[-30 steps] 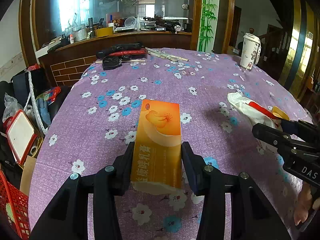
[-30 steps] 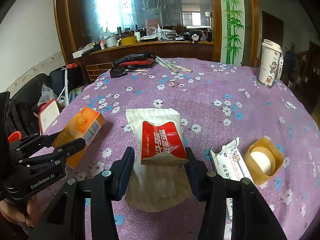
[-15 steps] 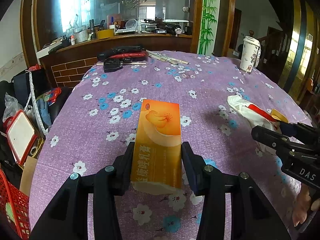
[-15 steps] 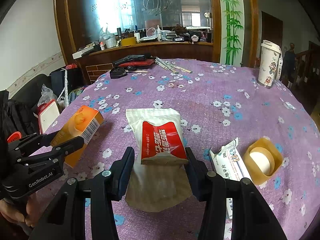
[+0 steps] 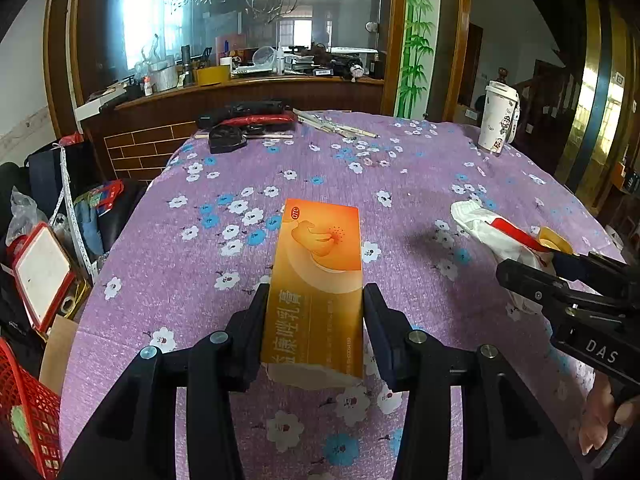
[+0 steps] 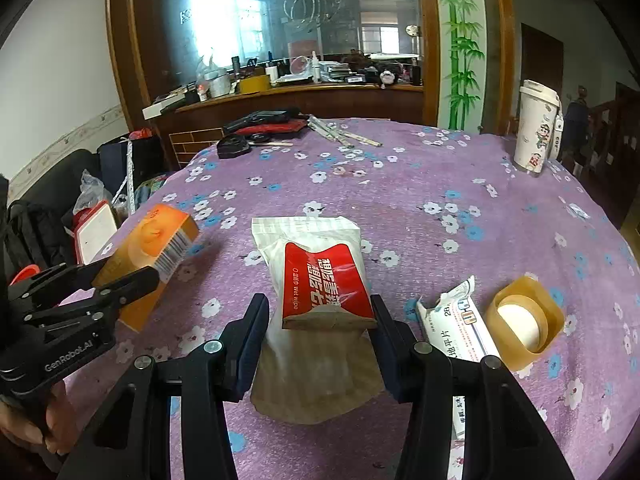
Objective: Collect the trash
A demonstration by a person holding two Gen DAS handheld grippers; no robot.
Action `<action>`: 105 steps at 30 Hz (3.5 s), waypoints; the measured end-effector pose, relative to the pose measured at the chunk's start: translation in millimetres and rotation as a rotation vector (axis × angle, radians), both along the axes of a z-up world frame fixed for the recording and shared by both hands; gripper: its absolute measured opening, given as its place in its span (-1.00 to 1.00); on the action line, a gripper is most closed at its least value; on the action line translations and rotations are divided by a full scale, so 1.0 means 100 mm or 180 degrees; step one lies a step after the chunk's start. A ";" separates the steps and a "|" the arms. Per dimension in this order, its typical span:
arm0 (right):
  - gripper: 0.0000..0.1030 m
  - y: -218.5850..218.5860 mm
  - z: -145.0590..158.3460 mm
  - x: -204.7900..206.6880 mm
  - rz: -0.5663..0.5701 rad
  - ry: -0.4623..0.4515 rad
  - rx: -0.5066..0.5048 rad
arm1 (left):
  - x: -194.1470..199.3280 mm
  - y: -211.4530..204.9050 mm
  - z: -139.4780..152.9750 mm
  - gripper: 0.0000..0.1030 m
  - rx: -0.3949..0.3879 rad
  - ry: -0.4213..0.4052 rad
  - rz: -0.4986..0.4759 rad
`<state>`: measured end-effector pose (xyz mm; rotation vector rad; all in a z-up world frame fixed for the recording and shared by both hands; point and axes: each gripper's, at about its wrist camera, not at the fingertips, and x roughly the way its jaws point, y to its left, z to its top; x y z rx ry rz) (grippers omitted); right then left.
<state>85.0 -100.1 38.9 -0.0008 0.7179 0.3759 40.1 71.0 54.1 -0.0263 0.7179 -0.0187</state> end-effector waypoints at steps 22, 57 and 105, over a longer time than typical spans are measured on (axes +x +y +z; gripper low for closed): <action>0.04 0.59 0.54 -0.68 0.0381 -0.0001 0.0372 | -1.27 0.82 0.81 -0.14 -0.0269 -0.0453 0.0315; 0.05 3.12 0.50 -1.58 0.1981 0.0371 0.0168 | -2.49 2.83 0.18 -0.14 -0.0333 -0.0131 0.1606; 0.17 1.53 0.67 -1.02 0.1056 0.0449 0.0908 | -2.26 2.29 0.55 0.27 -0.0314 -0.0241 0.1302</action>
